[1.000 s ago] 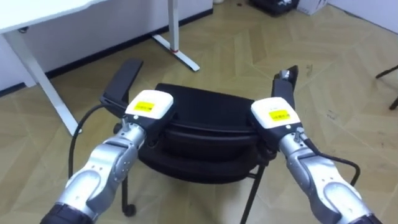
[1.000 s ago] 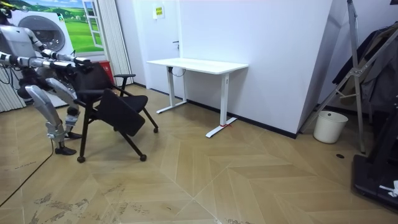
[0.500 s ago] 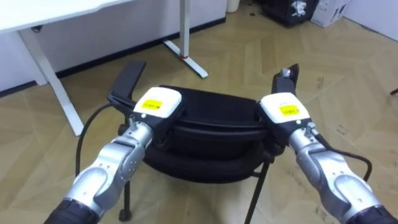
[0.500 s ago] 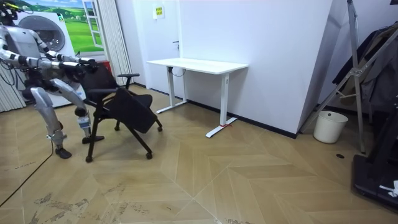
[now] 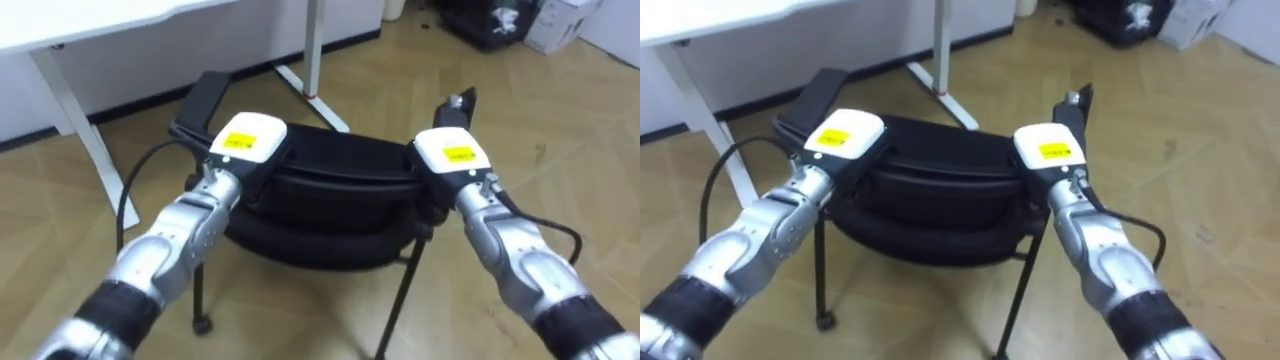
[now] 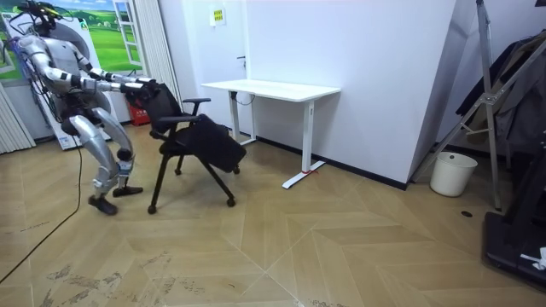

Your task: Push chair

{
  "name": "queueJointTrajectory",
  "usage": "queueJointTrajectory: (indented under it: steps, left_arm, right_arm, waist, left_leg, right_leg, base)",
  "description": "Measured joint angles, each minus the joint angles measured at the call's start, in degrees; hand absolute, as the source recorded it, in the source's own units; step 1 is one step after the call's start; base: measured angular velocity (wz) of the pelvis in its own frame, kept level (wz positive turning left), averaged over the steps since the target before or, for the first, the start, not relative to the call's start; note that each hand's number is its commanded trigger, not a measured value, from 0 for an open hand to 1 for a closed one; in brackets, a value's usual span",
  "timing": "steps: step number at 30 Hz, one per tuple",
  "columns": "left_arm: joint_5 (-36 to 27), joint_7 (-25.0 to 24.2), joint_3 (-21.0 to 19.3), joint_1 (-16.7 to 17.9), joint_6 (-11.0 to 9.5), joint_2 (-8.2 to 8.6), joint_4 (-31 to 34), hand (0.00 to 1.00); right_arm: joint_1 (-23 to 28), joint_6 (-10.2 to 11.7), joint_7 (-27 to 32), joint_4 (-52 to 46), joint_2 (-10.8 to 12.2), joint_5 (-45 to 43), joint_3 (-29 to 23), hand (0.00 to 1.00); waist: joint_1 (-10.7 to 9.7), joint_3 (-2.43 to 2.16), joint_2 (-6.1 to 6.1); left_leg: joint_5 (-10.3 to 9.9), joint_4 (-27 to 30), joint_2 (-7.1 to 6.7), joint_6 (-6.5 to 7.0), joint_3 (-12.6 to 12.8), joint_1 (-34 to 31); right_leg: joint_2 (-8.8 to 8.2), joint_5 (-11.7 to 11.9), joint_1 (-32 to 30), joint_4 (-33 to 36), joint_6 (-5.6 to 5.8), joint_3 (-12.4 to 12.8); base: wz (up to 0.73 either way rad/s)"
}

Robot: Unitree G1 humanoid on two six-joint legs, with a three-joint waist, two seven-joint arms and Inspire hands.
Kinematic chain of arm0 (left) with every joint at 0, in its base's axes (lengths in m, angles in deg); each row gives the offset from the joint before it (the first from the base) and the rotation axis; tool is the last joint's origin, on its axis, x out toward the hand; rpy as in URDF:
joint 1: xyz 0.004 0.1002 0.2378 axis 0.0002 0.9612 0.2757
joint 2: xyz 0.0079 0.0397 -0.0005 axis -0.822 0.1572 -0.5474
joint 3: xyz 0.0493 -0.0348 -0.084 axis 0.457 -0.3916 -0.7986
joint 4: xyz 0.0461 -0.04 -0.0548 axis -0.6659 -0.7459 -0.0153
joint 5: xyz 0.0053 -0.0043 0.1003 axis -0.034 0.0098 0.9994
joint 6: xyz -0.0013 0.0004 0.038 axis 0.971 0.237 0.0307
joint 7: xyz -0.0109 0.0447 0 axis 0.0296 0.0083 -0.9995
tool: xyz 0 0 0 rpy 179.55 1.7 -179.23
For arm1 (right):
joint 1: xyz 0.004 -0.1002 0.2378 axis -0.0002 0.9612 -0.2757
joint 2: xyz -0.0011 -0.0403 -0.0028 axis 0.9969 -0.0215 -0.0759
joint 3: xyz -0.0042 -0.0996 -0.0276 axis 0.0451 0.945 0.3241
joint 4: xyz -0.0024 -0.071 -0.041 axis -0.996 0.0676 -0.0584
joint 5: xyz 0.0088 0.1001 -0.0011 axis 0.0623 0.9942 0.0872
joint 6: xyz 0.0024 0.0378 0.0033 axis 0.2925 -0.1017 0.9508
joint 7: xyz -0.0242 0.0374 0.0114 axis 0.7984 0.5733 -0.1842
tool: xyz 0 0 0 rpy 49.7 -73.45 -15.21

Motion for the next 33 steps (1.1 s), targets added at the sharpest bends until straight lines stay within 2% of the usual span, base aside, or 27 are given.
queueJointTrajectory:
  steps: [1,2,3,4,5,6,8,9,10,12,13,14,16,17,19,20,23,25,28,30,31,32,33]
  left_arm:
    - [-0.08,0.28,0.08,-0.03,-0.01,-0.06,-0.22,1.00]
    - [-0.60,0.32,0.35,-0.03,-0.03,-0.35,-0.30,1.00]
    - [-0.75,0.38,0.42,0.07,-0.10,-0.51,-0.28,1.00]
    - [-0.76,0.39,0.42,0.19,-0.09,-0.51,-0.30,1.00]
    - [-0.94,0.79,0.16,0.46,-0.05,-0.77,-0.40,1.00]
    - [-1.31,1.20,-0.20,0.41,0.02,-0.52,-0.41,1.00]
    - [-1.63,2.31,-0.67,-0.33,0.34,-0.02,-0.59,1.00]
    - [-1.66,2.75,-0.73,-0.82,1.00,0.39,-0.93,1.00]
    - [-1.66,2.75,-0.72,-1.01,1.37,0.55,-0.97,1.00]
    - [-1.50,2.80,-0.83,-1.37,1.70,1.00,-0.71,1.00]
    - [-1.43,2.81,-0.83,-1.38,1.74,0.85,-0.39,1.00]
    - [-1.28,2.81,-0.87,-1.33,1.74,0.46,-0.03,1.00]
    - [-1.32,2.82,-0.77,-1.39,1.73,0.17,0.06,1.00]
    - [-1.28,2.84,-0.72,-1.39,1.81,0.19,-0.14,1.00]
    - [-1.28,2.88,-0.66,-1.40,1.82,0.21,-0.47,1.00]
    - [-1.32,2.98,-0.33,-1.38,1.95,0.22,-0.53,1.00]
    - [-1.32,3.93,0.49,-1.41,2.49,0.64,-1.32,1.00]
    - [-1.14,4.12,0.48,-1.53,2.70,1.30,-1.39,1.00]
    - [-0.70,4.96,0.60,-2.00,3.29,2.16,-1.66,1.00]
    - [-0.66,5.02,0.99,-1.89,4.01,3.00,-1.54,1.00]
    - [-0.66,5.17,1.00,-1.66,4.06,3.09,-1.51,1.00]
    - [-0.66,5.46,1.05,-1.10,4.19,2.97,-1.26,1.00]
    - [-0.66,5.95,1.31,-0.46,4.31,2.62,-1.20,1.00]
  right_arm:
    - [-0.13,-0.05,0.11,0.15,-0.01,-0.02,0.28,1.00]
    - [-0.33,-0.07,0.30,0.36,-0.01,-0.02,0.59,1.00]
    - [-0.41,0.06,0.35,0.35,-0.08,-0.19,0.77,1.00]
    - [-0.52,0.09,0.34,0.36,-0.04,-0.23,0.85,1.00]
    - [-0.85,0.25,0.10,0.40,-0.18,-0.09,1.03,1.00]
    - [-2.22,0.73,-0.14,1.08,-0.19,0.16,1.06,1.00]
    - [-4.68,0.79,0.00,2.17,-0.46,0.20,1.23,1.00]
    - [-5.99,0.82,0.25,3.28,-0.44,0.22,1.51,1.00]
    - [-6.56,0.86,0.31,3.62,-0.42,0.28,1.72,1.00]
    - [-6.83,0.94,0.59,3.63,-0.45,0.30,1.48,1.00]
    - [-6.80,0.94,0.60,3.63,-0.44,0.37,1.44,1.00]
    - [-6.86,0.85,0.60,3.37,-0.26,0.34,1.43,1.00]
    - [-6.89,0.82,0.51,3.37,-0.25,0.42,1.48,1.00]
    - [-6.88,0.78,0.27,3.58,-0.25,0.37,1.48,1.00]
    - [-6.74,0.84,0.30,4.22,-0.28,0.68,1.49,1.00]
    - [-6.59,0.93,0.51,4.56,-0.21,1.18,1.53,1.00]
    - [-6.49,1.73,1.45,5.90,-0.26,1.29,1.63,1.00]
    - [-6.52,1.93,1.74,5.90,-0.26,1.58,1.61,1.00]
    - [-6.87,1.91,2.22,5.89,-1.29,2.41,1.57,1.00]
    - [-6.90,1.95,2.78,6.32,-1.75,2.65,1.58,1.00]
    - [-6.90,1.99,2.88,6.41,-1.77,2.54,1.59,1.00]
    - [-6.79,1.95,3.46,6.84,-1.43,2.48,1.63,1.00]
    - [-6.67,2.00,4.20,7.95,-0.52,2.34,1.79,1.00]
  waist:
    - [0.01,0.02,0.04]
    - [-0.06,0.03,0.00]
    - [-0.15,0.11,-0.24]
    - [-0.19,0.18,-0.43]
    - [-0.16,-0.04,-0.75]
    - [0.00,-0.39,0.71]
    - [-0.05,-0.30,1.60]
    - [-0.11,-0.19,1.58]
    - [-0.08,-0.17,1.55]
    - [-0.22,0.16,1.01]
    - [-0.15,0.35,0.60]
    - [0.41,0.26,0.05]
    - [1.02,0.21,-0.04]
    - [1.07,0.18,-0.10]
    - [0.69,0.30,-0.26]
    - [0.11,0.35,-0.50]
    - [-0.07,0.23,-1.02]
    - [-0.49,0.19,-0.85]
    - [-0.91,0.18,-0.65]
    - [-0.36,0.39,-0.30]
    - [-0.28,0.50,-0.13]
    - [0.13,0.39,0.36]
    - [0.12,0.13,-0.21]
  left_leg:
    - [-0.29,-0.08,0.07,-0.51,-0.66,0.34]
    - [-0.80,-0.27,0.14,-1.43,-2.27,1.14]
    - [-1.42,-0.26,0.30,-2.50,-3.82,1.99]
    - [-1.93,-0.18,0.34,-3.21,-4.51,2.34]
    - [-2.92,1.08,1.30,-4.84,-5.40,2.66]
    - [-3.21,1.51,3.57,-6.31,-5.44,2.61]
    - [-2.32,0.25,5.23,-7.86,-4.79,2.24]
    - [-1.54,-1.14,5.67,-8.86,-4.65,2.77]
    - [-1.18,-1.79,5.93,-9.10,-4.48,3.02]
    - [-0.16,-2.96,6.46,-9.38,-4.40,3.65]
    - [0.01,-2.80,6.47,-9.38,-4.19,3.97]
    - [0.07,-2.11,7.00,-9.32,-3.65,4.02]
    - [0.26,1.41,8.38,-8.98,-3.24,2.96]
    - [0.77,3.86,9.06,-8.24,-3.28,2.00]
    - [1.98,7.70,9.89,-7.11,-3.21,0.46]
    - [3.21,10.02,10.27,-6.49,-3.33,-0.67]
    - [6.60,12.92,10.88,-6.17,-2.50,-2.20]
    - [7.25,13.56,11.08,-5.58,-2.41,-3.00]
    - [7.04,12.40,10.31,-5.61,-0.77,-5.31]
    - [7.21,5.67,7.37,-5.23,3.01,-7.27]
    - [7.73,2.63,6.62,-5.05,4.20,-7.49]
    - [9.52,-0.34,5.04,-2.51,5.27,-7.71]
    - [9.80,-1.87,4.08,-2.63,5.20,-6.63]
  right_leg:
    - [0.52,0.00,-0.35,-3.11,-0.01,0.34]
    - [1.80,0.27,-0.24,-10.87,0.01,1.39]
    - [3.44,1.48,0.46,-19.25,-0.15,3.47]
    - [3.95,2.99,0.76,-21.97,-0.52,4.42]
    - [5.31,4.09,1.96,-21.52,-2.15,4.27]
    - [6.56,2.54,2.74,-21.35,-3.64,2.24]
    - [7.06,1.56,3.02,-21.37,-5.00,0.20]
    - [7.09,1.01,3.46,-21.47,-5.84,-0.71]
    - [7.16,0.69,3.83,-21.52,-6.06,-1.12]
    - [7.21,-1.59,5.40,-21.18,-6.20,-3.37]
    - [7.06,-2.30,5.56,-20.71,-6.27,-3.45]
    - [7.09,-3.64,5.77,-19.77,-6.40,-3.61]
    - [7.23,-5.27,6.79,-18.77,-7.01,-4.58]
    - [7.16,-6.51,7.79,-17.92,-7.12,-5.62]
    - [6.79,-8.24,9.31,-16.97,-7.29,-7.17]
    - [6.42,-9.16,10.43,-16.56,-7.57,-8.70]
    - [6.10,-10.44,12.28,-16.77,-7.45,-9.94]
    - [6.09,-10.75,13.16,-17.23,-7.42,-10.89]
    - [5.88,-10.78,13.39,-17.84,-7.41,-10.95]
    - [5.16,-10.92,13.97,-18.06,-6.90,-10.92]
    - [5.19,-11.00,14.15,-18.07,-6.67,-10.84]
    - [5.21,-11.23,14.46,-17.99,-6.01,-10.04]
    - [5.10,-11.10,14.64,-18.98,-5.18,-9.50]
  base:
    - [0.54]
    - [0.64]
    - [0.67]
    - [0.73]
    - [0.54]
    - [0.46]
    - [0.40]
    - [0.43]
    - [0.40]
    - [0.45]
    - [0.28]
    - [0.11]
    - [0.18]
    - [0.40]
    - [0.46]
    - [0.47]
    - [0.33]
    - [0.32]
    - [0.23]
    - [-0.09]
    - [-0.25]
    - [-0.20]
    - [-0.10]
